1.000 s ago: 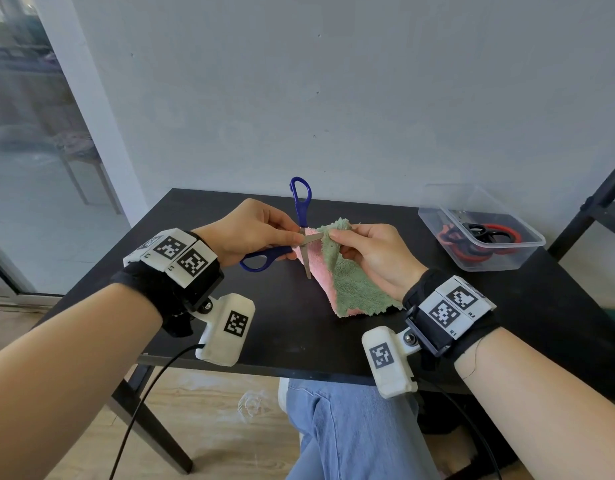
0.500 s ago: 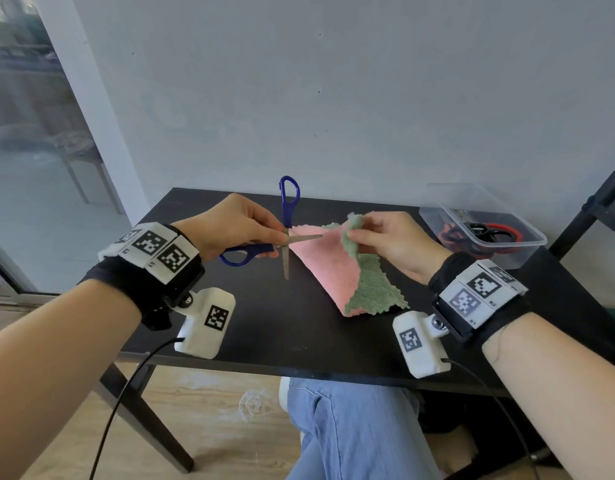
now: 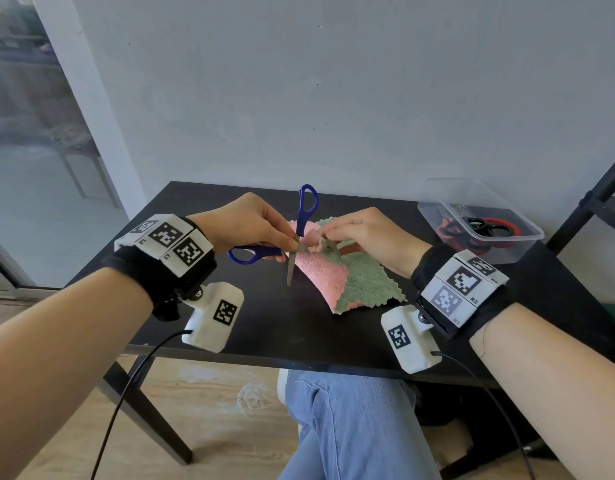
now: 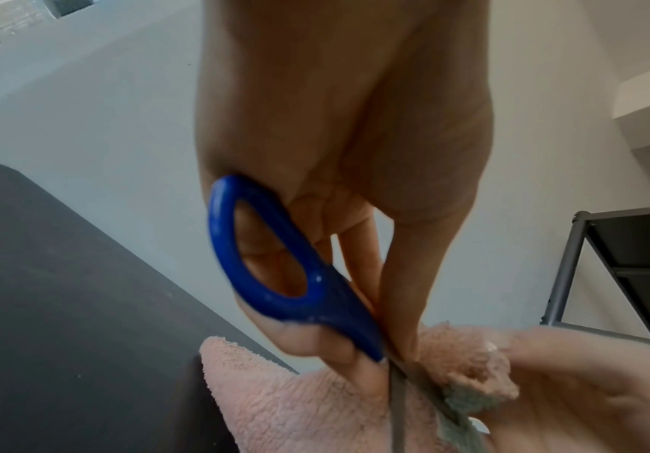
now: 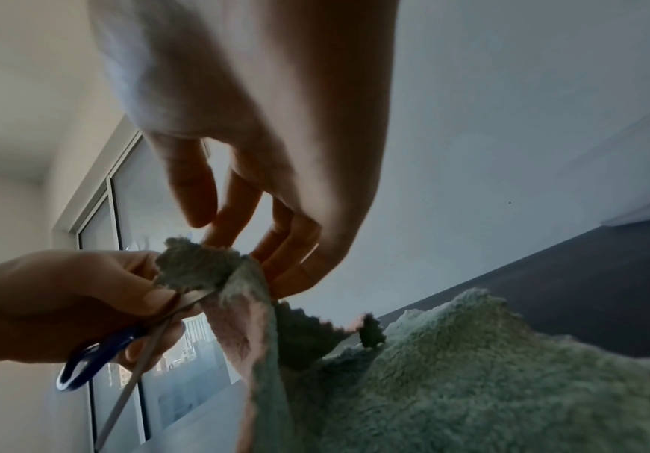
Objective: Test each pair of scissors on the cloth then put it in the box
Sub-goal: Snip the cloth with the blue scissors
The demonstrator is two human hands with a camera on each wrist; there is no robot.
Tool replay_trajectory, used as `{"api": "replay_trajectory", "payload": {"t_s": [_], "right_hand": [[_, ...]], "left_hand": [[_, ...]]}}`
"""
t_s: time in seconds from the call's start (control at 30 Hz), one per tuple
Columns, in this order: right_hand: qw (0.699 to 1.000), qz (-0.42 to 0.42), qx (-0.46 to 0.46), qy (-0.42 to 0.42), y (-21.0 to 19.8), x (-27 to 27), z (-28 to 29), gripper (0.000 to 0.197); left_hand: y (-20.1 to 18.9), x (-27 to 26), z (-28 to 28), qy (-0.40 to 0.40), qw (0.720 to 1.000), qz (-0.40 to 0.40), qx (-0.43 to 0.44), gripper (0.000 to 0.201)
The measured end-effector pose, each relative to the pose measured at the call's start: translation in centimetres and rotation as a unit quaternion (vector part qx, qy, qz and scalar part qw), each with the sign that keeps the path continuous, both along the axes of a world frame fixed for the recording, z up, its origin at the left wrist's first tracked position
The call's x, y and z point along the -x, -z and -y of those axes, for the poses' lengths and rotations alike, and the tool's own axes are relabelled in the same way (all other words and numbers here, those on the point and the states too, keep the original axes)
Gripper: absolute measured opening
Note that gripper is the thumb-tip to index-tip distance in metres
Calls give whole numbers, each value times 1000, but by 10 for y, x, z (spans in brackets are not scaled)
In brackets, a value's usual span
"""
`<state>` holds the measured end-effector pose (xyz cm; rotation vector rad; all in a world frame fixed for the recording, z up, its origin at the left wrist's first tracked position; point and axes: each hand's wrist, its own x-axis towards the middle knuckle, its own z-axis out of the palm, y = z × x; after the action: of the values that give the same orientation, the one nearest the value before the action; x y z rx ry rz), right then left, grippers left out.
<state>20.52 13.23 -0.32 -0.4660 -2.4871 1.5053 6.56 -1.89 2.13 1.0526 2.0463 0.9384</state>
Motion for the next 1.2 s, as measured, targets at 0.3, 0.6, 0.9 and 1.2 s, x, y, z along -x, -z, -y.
{"api": "replay_trajectory", "payload": {"t_s": [0.3,0.6,0.9,1.2], "right_hand": [[1000,0,-25,8,2,5,3,13],[995,39,-91,-26,-3,9,5,16],[982,43,-184,-25,-6,11,7,15],[981,47,-186,-30,0,8,3,15]], "left_hand": [[3,-3,-2,17,1000,2,-12,9],[9,0,-5,13,999,-35,-26,12],[4,-1,-6,17,999,-33,-34,14],[8,-1,-3,16,999,-30,-23,13]]}}
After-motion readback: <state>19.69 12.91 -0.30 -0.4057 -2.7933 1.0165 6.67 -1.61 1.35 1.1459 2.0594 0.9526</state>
